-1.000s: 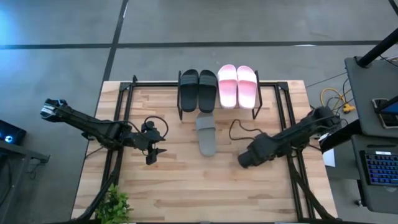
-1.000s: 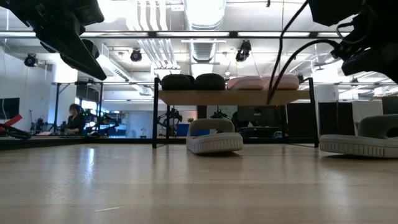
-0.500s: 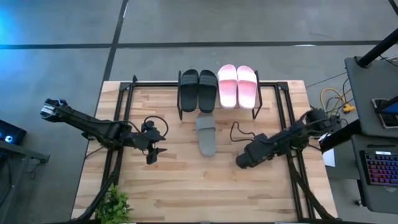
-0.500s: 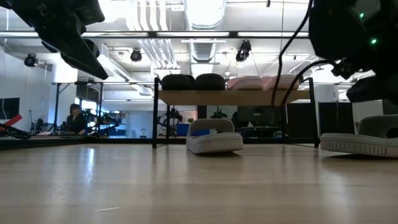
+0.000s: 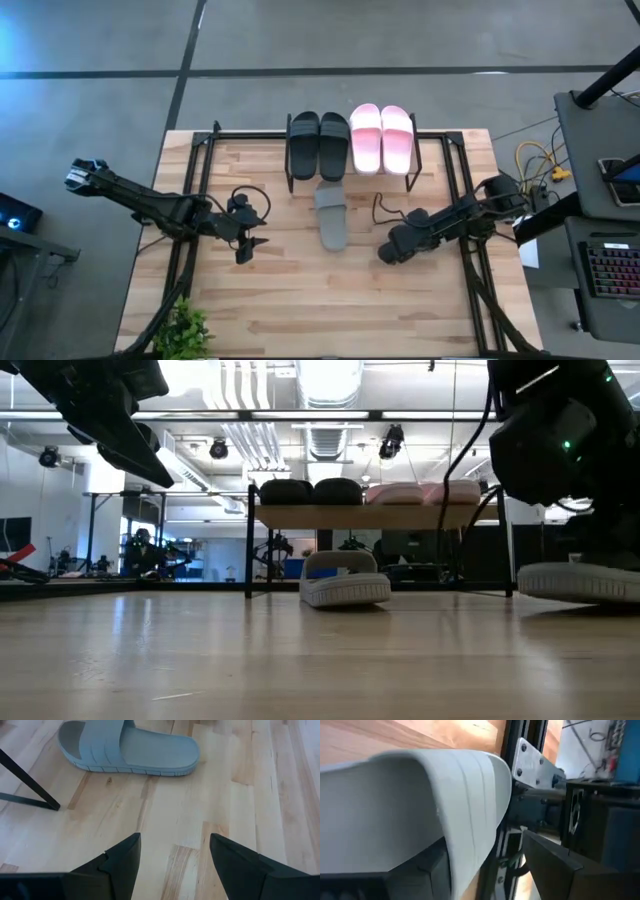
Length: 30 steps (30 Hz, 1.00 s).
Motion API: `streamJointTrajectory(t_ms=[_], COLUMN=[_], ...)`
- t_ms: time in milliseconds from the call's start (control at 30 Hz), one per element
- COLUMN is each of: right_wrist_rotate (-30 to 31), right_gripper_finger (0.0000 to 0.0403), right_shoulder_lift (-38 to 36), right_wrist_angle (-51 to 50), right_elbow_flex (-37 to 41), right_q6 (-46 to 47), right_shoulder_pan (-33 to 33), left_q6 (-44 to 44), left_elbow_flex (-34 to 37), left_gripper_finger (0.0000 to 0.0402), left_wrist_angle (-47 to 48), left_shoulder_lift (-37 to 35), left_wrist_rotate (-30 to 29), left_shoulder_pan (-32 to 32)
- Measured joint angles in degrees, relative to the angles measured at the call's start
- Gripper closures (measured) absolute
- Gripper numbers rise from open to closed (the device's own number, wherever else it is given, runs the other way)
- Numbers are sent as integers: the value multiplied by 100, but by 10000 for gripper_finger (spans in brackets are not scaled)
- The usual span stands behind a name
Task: Pick and place slides into the shelf
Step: Put the right gray slide under the shelf
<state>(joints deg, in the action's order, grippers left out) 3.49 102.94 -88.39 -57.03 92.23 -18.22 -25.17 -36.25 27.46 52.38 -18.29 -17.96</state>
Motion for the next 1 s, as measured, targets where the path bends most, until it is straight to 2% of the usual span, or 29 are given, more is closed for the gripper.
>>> streamJointTrajectory(t_ms=[267, 433, 533, 600, 733, 867, 1000], right_wrist_rotate=[19, 52, 289, 650, 1799, 3054, 3455], right_gripper_finger=[258, 321, 365, 386, 388, 388, 389], right_shoulder_lift=[0, 0, 0, 0, -2, 69, 207], right_wrist_angle=[767, 768, 791, 789, 880, 881, 1110], right_elbow_flex=[249, 270, 94, -135, -901, -1728, -2226], right_q6=[-402, -593, -800, -1005, -1861, -3334, -5131], right_shoulder_pan=[18, 18, 16, 14, 9, 56, 304], left_q6=[2, 44, 46, 47, 48, 52, 55], left_elbow_flex=[0, 0, 0, 0, 0, 0, 0], left_gripper_finger=[178, 178, 178, 178, 178, 178, 178], left_wrist_angle=[-1, 1, 1, 0, 1, 2, 0], left_shoulder_lift=[0, 0, 0, 0, 0, 0, 0], left_wrist_rotate=[-1, 1, -1, 0, 1, -14, -37], left_shoulder_pan=[0, 0, 0, 0, 0, 0, 0])
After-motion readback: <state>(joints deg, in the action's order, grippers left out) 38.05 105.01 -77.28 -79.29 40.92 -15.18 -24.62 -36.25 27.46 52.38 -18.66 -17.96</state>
